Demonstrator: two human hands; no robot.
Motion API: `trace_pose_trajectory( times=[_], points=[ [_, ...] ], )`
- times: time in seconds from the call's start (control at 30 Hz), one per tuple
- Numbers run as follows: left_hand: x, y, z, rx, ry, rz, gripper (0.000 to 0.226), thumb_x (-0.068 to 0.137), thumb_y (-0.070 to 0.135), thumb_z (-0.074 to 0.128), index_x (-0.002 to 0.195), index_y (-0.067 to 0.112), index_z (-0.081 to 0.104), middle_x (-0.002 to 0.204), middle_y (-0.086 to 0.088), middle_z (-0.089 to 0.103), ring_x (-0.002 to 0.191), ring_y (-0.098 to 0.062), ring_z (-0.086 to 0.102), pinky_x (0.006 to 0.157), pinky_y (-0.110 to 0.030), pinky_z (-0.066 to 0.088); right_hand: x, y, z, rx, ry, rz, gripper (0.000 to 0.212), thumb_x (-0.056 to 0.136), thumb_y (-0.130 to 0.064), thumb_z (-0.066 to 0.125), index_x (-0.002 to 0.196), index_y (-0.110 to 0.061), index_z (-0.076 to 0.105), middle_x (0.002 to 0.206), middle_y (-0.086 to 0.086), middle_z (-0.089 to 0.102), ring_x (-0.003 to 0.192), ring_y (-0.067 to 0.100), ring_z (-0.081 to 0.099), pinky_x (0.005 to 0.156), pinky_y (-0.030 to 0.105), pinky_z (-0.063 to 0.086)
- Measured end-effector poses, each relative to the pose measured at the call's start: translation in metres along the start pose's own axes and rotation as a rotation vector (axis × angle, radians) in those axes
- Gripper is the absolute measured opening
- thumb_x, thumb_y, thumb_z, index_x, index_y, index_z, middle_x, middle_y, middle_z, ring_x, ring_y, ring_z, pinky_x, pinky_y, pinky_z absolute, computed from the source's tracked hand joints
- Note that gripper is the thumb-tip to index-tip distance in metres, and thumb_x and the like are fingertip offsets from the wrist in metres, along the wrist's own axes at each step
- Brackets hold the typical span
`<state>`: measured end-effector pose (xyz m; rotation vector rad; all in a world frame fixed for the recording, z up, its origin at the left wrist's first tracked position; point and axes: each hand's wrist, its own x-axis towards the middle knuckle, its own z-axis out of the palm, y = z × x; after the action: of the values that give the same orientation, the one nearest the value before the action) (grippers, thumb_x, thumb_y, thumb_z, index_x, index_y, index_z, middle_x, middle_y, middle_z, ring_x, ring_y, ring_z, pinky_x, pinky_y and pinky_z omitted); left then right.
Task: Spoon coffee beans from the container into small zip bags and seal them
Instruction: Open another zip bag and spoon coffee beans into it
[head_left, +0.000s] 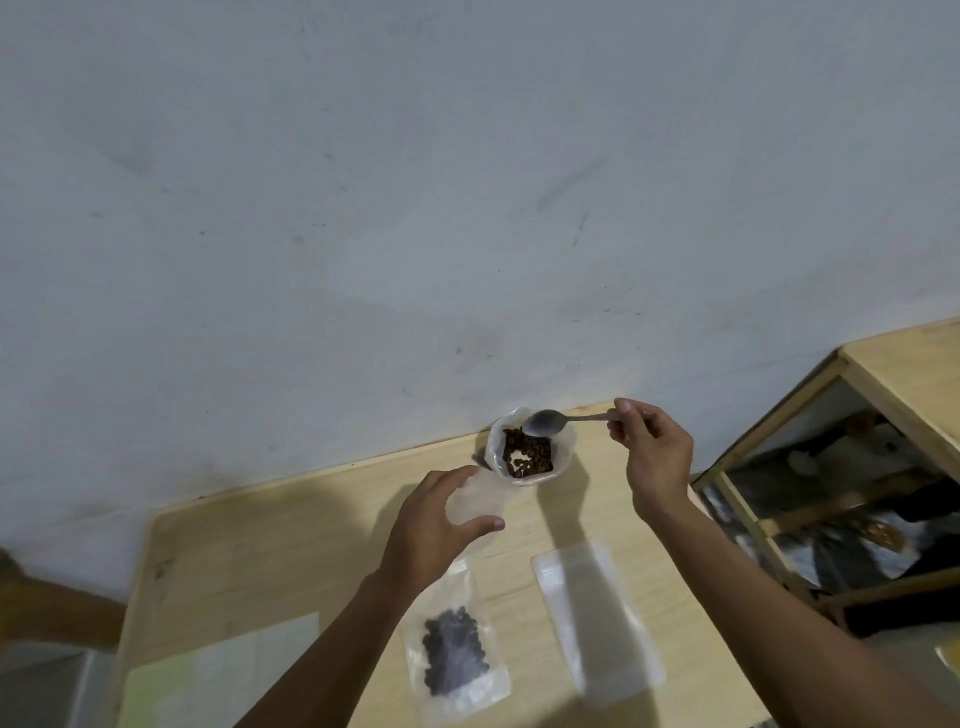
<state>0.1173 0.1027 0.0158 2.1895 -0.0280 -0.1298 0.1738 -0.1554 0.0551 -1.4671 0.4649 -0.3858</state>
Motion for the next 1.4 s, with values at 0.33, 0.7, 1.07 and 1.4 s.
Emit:
trace_pose_trajectory(
  times=[0.33, 0.7, 1.07, 1.4],
  points=[
    [0.03, 0.002, 0.009, 0.197, 0.019, 0.072, 0.078, 0.062, 0.061, 0.082, 0.13, 0.03, 0.059, 0.118, 0.007, 0.064, 0.105, -0.012, 0.06, 0.092, -0.031, 0.05, 0.014, 0.047, 0.015, -0.512, -0.145, -0.277, 0.027, 0.103, -0.015, 0.043, 0.118, -0.01, 0.065, 0.106, 0.006, 0.065, 0.096, 0.019, 0.065, 0.09, 0.03, 0.049],
    [0.062, 0.01, 0.032, 0.524, -0.115, 0.059, 0.079, 0.067, 0.065, 0.074, 0.137, 0.035, 0.053, 0.133, 0.01, 0.061, 0.116, -0.015, 0.059, 0.093, -0.031, 0.047, 0.005, 0.087, 0.027, -0.466, -0.132, -0.157, 0.028, 0.104, -0.018, 0.042, 0.116, -0.013, 0.067, 0.107, -0.002, 0.062, 0.099, 0.018, 0.065, 0.093, 0.033, 0.05],
    [0.067, 0.005, 0.043, 0.495, -0.123, 0.014, 0.075, 0.07, 0.059, 0.076, 0.137, 0.036, 0.051, 0.136, 0.012, 0.059, 0.123, -0.014, 0.055, 0.098, -0.032, 0.045, 0.017, 0.097, 0.012, -0.389, -0.25, 0.127, 0.028, 0.103, -0.018, 0.043, 0.11, -0.013, 0.069, 0.098, 0.001, 0.071, 0.084, 0.009, 0.06, 0.081, 0.028, 0.047],
    [0.063, 0.009, 0.045, 0.463, -0.095, 0.005, 0.076, 0.07, 0.059, 0.077, 0.137, 0.033, 0.052, 0.132, 0.011, 0.062, 0.12, -0.015, 0.057, 0.096, -0.031, 0.045, 0.018, 0.089, 0.006, -0.322, -0.175, 0.341, 0.031, 0.101, -0.011, 0.039, 0.1, -0.012, 0.071, 0.089, 0.008, 0.067, 0.076, 0.017, 0.056, 0.068, 0.027, 0.045]
  ],
)
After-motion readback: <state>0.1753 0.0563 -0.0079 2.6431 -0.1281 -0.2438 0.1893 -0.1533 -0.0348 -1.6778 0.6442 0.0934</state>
